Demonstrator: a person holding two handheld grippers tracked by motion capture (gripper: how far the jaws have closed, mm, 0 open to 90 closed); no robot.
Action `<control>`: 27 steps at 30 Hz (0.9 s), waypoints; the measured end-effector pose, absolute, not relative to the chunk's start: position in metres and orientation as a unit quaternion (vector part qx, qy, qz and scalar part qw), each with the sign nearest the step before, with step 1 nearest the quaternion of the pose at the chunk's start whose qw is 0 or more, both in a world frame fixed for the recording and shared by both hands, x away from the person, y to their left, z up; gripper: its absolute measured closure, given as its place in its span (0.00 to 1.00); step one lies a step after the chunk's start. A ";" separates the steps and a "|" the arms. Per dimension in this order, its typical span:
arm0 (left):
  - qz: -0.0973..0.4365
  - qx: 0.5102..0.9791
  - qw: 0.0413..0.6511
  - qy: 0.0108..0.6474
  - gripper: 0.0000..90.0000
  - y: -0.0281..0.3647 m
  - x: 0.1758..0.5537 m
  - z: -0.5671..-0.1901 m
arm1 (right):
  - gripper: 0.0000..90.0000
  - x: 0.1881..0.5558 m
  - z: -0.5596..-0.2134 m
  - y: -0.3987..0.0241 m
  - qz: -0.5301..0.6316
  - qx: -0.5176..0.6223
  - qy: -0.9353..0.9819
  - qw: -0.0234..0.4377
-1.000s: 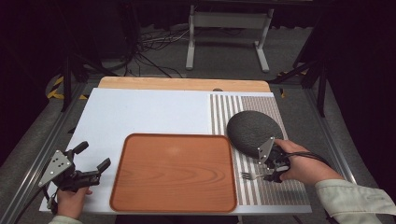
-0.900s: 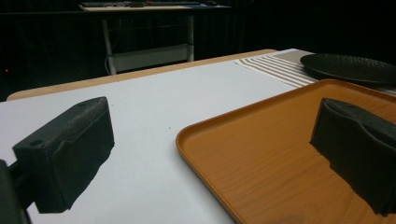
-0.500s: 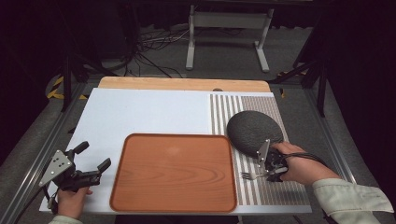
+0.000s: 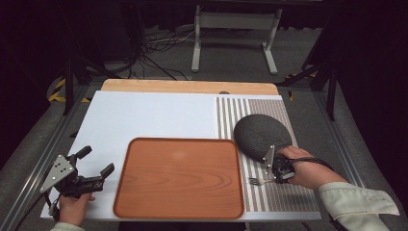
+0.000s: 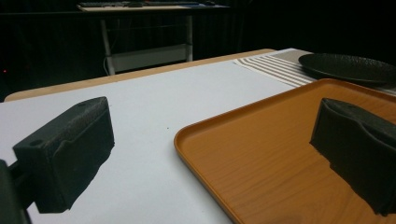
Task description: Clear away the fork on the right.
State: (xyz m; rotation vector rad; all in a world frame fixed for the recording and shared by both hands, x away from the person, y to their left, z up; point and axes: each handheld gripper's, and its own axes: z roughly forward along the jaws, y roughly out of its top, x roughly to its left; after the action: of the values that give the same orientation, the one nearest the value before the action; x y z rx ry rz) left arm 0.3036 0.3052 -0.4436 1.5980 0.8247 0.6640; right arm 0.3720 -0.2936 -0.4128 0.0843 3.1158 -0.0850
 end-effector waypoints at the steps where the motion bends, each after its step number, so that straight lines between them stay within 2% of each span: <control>1: 0.284 0.681 0.576 0.352 0.00 0.305 0.303 -0.443 | 0.92 0.372 -0.413 -0.293 -0.031 0.018 0.999 0.011; 16: 0.283 0.680 0.578 0.351 0.00 0.304 0.303 -0.443 | 0.94 0.368 -0.411 -0.291 -0.034 0.005 0.999 0.012; 27: 0.280 0.681 0.578 0.351 0.00 0.305 0.303 -0.443 | 0.94 0.369 -0.382 -0.289 -0.009 0.037 0.999 0.034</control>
State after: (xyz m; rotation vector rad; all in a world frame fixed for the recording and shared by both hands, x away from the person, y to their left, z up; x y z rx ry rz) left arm 0.3033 0.3050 -0.4429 1.5941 0.8222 0.6561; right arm 0.3692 -0.2894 -0.3817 0.1128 3.0709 -0.0286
